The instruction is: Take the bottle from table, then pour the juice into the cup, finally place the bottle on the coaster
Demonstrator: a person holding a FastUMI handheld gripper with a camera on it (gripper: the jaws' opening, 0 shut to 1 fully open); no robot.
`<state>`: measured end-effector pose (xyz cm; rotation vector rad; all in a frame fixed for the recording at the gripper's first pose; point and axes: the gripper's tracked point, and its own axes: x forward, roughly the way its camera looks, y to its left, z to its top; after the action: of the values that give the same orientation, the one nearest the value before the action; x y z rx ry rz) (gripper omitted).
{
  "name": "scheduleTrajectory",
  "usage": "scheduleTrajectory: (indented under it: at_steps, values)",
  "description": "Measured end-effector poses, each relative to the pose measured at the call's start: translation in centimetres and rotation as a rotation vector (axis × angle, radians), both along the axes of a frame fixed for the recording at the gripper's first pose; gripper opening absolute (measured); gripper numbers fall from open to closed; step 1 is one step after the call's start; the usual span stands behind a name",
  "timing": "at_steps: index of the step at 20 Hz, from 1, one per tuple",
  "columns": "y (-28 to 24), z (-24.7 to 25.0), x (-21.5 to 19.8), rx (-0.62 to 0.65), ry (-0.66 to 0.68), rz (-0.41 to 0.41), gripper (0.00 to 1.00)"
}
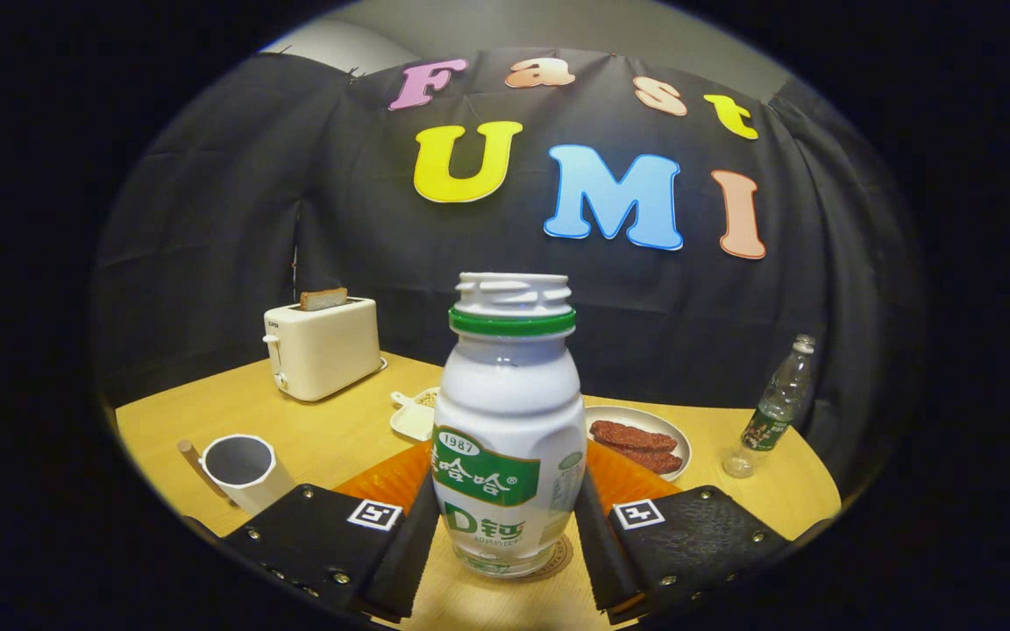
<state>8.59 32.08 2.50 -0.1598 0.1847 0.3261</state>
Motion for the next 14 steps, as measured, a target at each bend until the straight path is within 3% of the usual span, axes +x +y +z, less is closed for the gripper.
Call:
scheduleTrajectory:
  at_steps: [14]
  values:
    - [-1.3, -2.3, 2.1, -0.054, -0.04, -0.029, 0.73]
